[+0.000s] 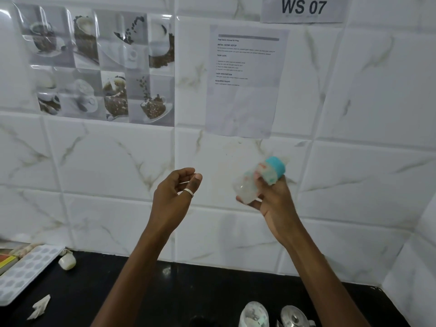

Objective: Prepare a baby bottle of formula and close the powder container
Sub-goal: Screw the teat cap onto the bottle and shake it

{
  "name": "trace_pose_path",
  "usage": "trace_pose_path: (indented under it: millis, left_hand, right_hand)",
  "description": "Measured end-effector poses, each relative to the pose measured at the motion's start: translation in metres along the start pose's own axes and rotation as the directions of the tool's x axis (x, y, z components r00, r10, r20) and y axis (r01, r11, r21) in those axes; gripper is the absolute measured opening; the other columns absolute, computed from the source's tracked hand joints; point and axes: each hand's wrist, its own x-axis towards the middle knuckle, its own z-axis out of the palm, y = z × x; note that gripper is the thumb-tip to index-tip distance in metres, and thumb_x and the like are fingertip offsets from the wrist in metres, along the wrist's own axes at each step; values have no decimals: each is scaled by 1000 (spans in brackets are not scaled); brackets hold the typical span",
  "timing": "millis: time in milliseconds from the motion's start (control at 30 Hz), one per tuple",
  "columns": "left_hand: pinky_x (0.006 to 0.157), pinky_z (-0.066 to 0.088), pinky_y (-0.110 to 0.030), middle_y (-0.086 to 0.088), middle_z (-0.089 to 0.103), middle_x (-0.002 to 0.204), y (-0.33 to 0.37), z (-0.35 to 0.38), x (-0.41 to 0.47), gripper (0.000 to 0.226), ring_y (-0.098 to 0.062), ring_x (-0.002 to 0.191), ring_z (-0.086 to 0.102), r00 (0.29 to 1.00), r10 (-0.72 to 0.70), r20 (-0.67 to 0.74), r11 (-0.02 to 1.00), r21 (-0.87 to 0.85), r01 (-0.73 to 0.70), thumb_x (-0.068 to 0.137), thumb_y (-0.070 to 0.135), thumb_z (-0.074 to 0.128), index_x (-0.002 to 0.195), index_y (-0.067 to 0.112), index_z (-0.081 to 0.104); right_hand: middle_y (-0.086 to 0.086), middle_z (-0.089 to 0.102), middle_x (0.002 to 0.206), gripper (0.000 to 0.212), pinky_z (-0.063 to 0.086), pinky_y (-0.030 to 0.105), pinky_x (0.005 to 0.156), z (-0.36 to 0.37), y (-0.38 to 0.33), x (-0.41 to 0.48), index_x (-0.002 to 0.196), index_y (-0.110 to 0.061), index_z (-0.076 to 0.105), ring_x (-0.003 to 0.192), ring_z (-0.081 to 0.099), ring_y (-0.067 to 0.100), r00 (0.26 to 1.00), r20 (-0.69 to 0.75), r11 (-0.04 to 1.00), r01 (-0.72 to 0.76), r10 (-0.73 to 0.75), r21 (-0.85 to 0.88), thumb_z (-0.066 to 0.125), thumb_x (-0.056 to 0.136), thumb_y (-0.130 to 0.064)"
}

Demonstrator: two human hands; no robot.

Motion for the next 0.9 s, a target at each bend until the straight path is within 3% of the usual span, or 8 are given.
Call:
trace_pose_path:
  millis: [100, 267, 400, 433, 567, 733, 867, 900]
  left_hand:
    - [101, 58, -43, 13, 76, 109, 0, -1, 1, 21, -7, 106, 72, 1000, 1, -9, 1000, -6, -2, 93, 50, 70, 111, 41, 68]
    - [101, 58, -43, 14, 76, 110, 0, -2, 1, 24, -7, 107, 72, 1000, 13, -6, 1000, 2, -13, 93, 52, 70, 114, 40, 68]
    - [102, 57, -44, 14, 75, 111, 1, -3, 1, 24, -8, 108, 71, 1000, 14, -8, 1000, 3, -14, 93, 52, 69, 114, 40, 67]
    - [102, 57, -44, 14, 75, 111, 1, -3, 1, 23, -8, 108, 71, 1000, 15, -7, 1000, 3, -15, 93, 52, 69, 113, 41, 67]
    - [102, 57, -42, 15, 75, 111, 1, -3, 0, 22, -6, 107, 71, 1000, 20, 5, 1000, 9, -20, 94, 52, 69, 113, 42, 67]
    - [101, 58, -42, 15, 75, 110, 1, -1, 0, 20, -6, 107, 72, 1000, 15, 0, 1000, 12, -15, 94, 51, 69, 111, 41, 67]
    - [100, 58, -41, 15, 75, 110, 1, -1, -1, 23, -5, 106, 72, 1000, 14, 9, 1000, 7, -14, 94, 50, 69, 114, 40, 67]
    - [100, 58, -40, 15, 75, 110, 0, -1, -1, 24, -5, 106, 72, 1000, 14, 6, 1000, 13, -15, 94, 50, 69, 115, 39, 67]
  right_hand:
    - [5, 68, 118, 62, 63, 45, 77, -1, 2, -3, 129, -23, 54, 115, 69, 28, 994, 93, 972, -36, 59, -232, 84, 76, -38]
    - [11, 65, 122, 52, 62, 53, 78, -4, -8, 5, 132, -17, 53, 111, 71, 32, 995, -96, 990, 49, -36, 133, 71, 85, -31]
    - [7, 68, 122, 62, 63, 48, 79, 0, -3, -2, 131, -22, 53, 116, 68, 31, 995, 83, 979, -29, 47, -203, 78, 76, -37]
    - [7, 68, 121, 64, 63, 46, 78, -1, -4, -2, 131, -21, 53, 115, 69, 29, 995, 87, 976, -21, 40, -216, 79, 75, -37]
    - [11, 65, 124, 58, 62, 54, 79, -4, -14, 4, 137, -15, 50, 112, 70, 32, 998, -56, 997, 46, -42, 64, 69, 85, -30]
    - [0, 71, 116, 60, 62, 46, 80, -3, -4, -4, 127, -26, 56, 116, 68, 30, 985, 157, 955, -16, 65, -297, 81, 75, -42]
    - [13, 65, 127, 59, 61, 54, 79, -6, -12, 3, 138, -15, 50, 115, 69, 35, 1000, -7, 999, 20, -19, 47, 71, 85, -31]
    - [12, 65, 126, 58, 61, 55, 80, -6, -12, 4, 137, -17, 51, 115, 69, 34, 999, -22, 999, 32, -31, 38, 70, 84, -31]
